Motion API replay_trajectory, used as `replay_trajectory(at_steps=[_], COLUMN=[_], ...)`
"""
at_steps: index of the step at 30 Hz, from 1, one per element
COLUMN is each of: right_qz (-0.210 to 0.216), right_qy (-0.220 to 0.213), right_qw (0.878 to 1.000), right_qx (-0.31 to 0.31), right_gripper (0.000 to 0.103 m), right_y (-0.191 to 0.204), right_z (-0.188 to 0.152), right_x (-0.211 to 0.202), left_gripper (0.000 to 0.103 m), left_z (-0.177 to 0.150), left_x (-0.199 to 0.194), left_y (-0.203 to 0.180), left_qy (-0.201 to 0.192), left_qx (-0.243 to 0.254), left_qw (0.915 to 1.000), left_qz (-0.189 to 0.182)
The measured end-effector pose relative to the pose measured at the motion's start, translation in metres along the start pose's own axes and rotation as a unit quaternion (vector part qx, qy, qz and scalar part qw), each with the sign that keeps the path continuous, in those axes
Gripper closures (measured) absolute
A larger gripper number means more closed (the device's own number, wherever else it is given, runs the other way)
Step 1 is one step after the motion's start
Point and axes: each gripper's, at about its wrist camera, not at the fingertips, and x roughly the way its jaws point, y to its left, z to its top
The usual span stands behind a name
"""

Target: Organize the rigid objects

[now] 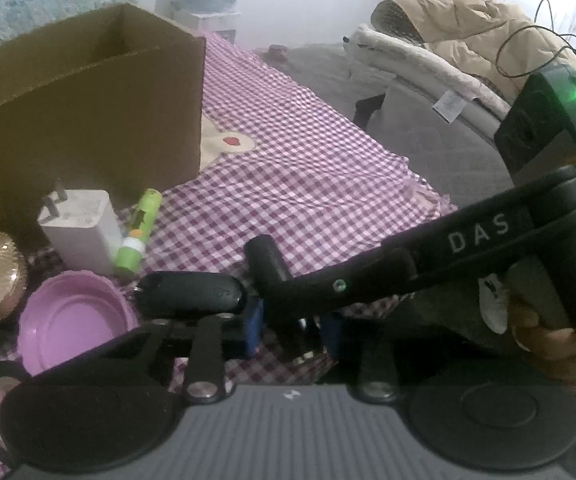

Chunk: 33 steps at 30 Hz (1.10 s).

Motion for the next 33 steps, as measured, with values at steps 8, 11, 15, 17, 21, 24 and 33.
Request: replay_trajectory(at_steps=[8, 11, 15, 17, 21, 24, 33], right_qz=[-0.017, -0.016, -0.014, -0.007, 0.017, 0.037, 0.063], right_qy=[-0.025, -0.035, -0.053, -0.061, -0.061, -0.056, 0.015], right_qw=[0.999, 0.999, 0.996, 0.994, 0.99, 0.985, 0.989], right_qx=[-0.011, -0.025, -0.064, -0.086, -0.128, -0.16, -0.132], right_gripper=[0.07, 0.07, 0.07, 0.07, 0.07, 0.071, 0.074], right_y=[0.026, 0.044, 0.083, 0.104, 0.146, 0.179, 0.211], right_z=[-0.008, -0.007, 0.002, 0.012, 0.043, 0.073, 0.172], right_x=[-0.011, -0.016, -0.021, -0.02, -0.008, 0.007, 0.097], left_gripper=[0.076, 0.076, 0.078, 0.078, 0.079, 0.079, 0.081], left_z=[-0.006, -0.006, 0.002, 0.009, 0.03, 0.049, 0.101], left_x=[-0.025, -0.046, -0.081, -0.097, -0.133, -0.152, -0.142], left_y=[-0.005, -0.003, 0.005, 0.013, 0.038, 0.059, 0.153], left_qy=[-0.039, -0.063, -0.103, -0.118, -0.145, -0.154, -0.1], left_qx=[0.006, 0.003, -0.006, -0.015, -0.03, -0.041, -0.106], left_qw=[0.9992, 0.998, 0.9942, 0.9919, 0.9861, 0.9818, 0.9799], left_qz=[0.009, 0.012, 0.032, 0.044, 0.075, 0.103, 0.136])
